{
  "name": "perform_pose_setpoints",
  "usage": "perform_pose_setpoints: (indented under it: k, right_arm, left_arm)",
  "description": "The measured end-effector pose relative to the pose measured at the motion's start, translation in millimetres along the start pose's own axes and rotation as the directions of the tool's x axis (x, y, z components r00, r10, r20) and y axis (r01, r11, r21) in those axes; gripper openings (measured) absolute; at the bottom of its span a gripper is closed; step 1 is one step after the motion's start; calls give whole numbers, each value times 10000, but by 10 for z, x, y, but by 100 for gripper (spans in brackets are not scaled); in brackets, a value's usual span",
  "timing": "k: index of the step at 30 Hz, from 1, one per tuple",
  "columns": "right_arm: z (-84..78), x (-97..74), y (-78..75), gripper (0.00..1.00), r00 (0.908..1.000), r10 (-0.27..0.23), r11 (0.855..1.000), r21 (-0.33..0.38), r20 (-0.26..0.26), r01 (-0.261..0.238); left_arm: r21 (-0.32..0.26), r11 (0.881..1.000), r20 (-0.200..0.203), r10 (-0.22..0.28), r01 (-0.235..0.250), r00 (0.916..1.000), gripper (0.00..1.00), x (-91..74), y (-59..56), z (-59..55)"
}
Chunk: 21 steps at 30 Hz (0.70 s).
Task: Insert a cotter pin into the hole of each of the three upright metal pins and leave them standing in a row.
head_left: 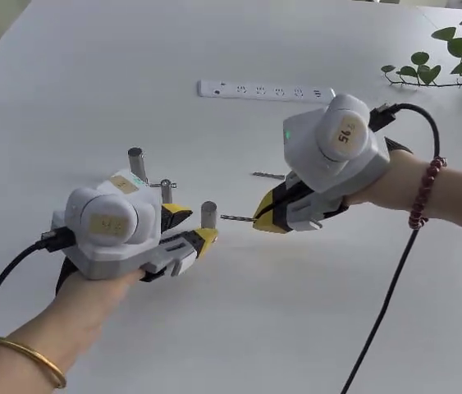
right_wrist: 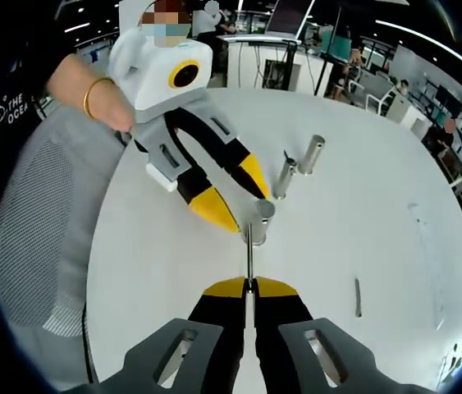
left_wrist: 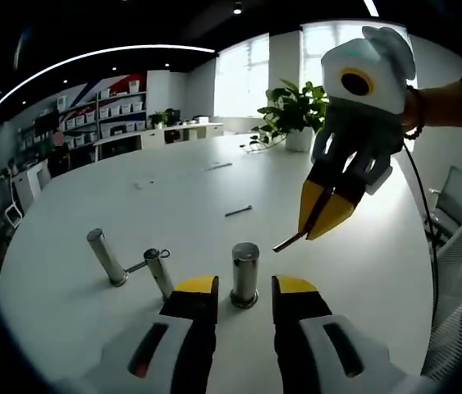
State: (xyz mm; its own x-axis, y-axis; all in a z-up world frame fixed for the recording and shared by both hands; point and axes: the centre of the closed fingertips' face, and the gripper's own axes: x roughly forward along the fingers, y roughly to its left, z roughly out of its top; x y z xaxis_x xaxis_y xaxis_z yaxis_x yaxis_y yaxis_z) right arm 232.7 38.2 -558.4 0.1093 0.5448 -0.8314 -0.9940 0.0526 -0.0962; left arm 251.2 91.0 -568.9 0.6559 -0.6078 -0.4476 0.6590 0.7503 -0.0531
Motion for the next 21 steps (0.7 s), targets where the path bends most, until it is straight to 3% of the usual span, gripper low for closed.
perform_pose_setpoints:
  k: [12, 21]
  right_arm:
    - [-16, 67, -168, 0, 10000, -43, 10000, -31, 11, 43]
    - [-25, 85, -178, 0, 9999, 92, 9998, -150, -99, -93]
  left_arm:
    - [-85, 10000, -208, -52, 50, 9998, 21, 100, 21, -34]
    - [-89, 9999, -302, -146, 144, 9994, 16, 123, -22, -46]
